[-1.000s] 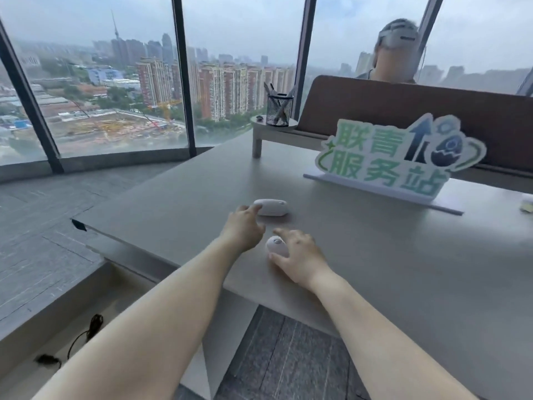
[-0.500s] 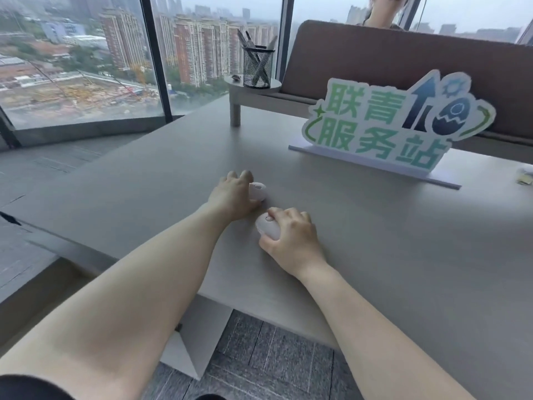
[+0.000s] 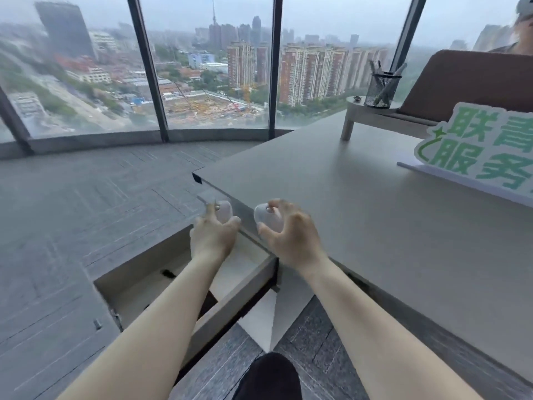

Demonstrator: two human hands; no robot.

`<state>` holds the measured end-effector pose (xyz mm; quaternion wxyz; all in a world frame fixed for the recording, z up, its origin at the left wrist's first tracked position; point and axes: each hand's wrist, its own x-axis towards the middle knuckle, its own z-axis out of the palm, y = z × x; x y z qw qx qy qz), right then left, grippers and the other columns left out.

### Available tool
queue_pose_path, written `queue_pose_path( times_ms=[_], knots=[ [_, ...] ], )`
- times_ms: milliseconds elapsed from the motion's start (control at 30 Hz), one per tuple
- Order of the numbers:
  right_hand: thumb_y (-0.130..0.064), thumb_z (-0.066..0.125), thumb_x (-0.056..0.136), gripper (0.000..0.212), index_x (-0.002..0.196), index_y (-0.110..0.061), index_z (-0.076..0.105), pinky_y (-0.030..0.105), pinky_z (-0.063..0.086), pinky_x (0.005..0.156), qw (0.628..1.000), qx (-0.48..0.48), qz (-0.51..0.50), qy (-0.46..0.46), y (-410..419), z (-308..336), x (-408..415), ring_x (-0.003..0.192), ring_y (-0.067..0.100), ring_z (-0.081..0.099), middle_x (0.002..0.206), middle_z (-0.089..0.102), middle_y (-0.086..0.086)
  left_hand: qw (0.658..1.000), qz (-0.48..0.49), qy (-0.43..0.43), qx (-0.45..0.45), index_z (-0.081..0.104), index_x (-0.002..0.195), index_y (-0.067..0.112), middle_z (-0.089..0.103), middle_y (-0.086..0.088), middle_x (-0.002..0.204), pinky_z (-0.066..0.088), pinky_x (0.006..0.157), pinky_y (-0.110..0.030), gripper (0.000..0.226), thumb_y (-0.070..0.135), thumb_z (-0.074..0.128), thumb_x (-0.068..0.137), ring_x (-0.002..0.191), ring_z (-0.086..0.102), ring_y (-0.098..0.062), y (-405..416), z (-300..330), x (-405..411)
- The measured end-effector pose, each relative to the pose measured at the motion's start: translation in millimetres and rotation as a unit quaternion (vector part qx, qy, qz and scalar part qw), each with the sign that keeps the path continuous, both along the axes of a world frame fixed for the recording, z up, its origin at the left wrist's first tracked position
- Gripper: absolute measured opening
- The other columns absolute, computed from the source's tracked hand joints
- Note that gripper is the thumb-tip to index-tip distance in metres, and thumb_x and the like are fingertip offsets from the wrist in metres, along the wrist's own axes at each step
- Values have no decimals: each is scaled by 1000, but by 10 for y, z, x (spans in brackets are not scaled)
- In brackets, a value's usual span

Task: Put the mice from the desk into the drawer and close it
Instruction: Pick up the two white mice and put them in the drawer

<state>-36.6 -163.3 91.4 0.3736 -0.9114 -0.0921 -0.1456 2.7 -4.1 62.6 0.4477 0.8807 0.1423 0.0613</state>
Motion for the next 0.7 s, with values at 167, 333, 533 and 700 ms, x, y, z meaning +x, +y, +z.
queue_pose_path(
  times_ms=[167,333,533,700],
  knots=[
    [-32,60,86,42,127,-21,54,33,45,91,991,-5,34,130,573,-454,18,116,26,52,123,59,6,981,94,135,-99,18,151,24,38,-23,143,37,101,-40,77,28,49,80,127,38,-38,517,-470,-241],
    [-30,58,88,53,138,-21,45,34,42,98,976,-59,42,207,887,-861,247,124,26,47,132,53,3,975,88,161,-123,10,152,28,31,-19,144,46,84,-36,83,27,54,81,96,48,-31,555,-821,-207],
    [-28,52,92,48,139,-20,43,36,44,87,952,-164,28,256,938,-1145,811,121,29,51,137,47,8,965,81,188,-163,14,152,30,36,-9,148,42,95,-35,94,43,70,77,126,45,-29,446,-1241,145],
    [-14,42,88,29,115,-16,51,30,38,64,917,-259,30,302,944,-1392,1134,94,30,46,117,53,12,977,67,190,-72,25,143,20,51,-9,137,42,77,-29,86,37,72,73,114,57,-30,456,-1485,405]
  ],
)
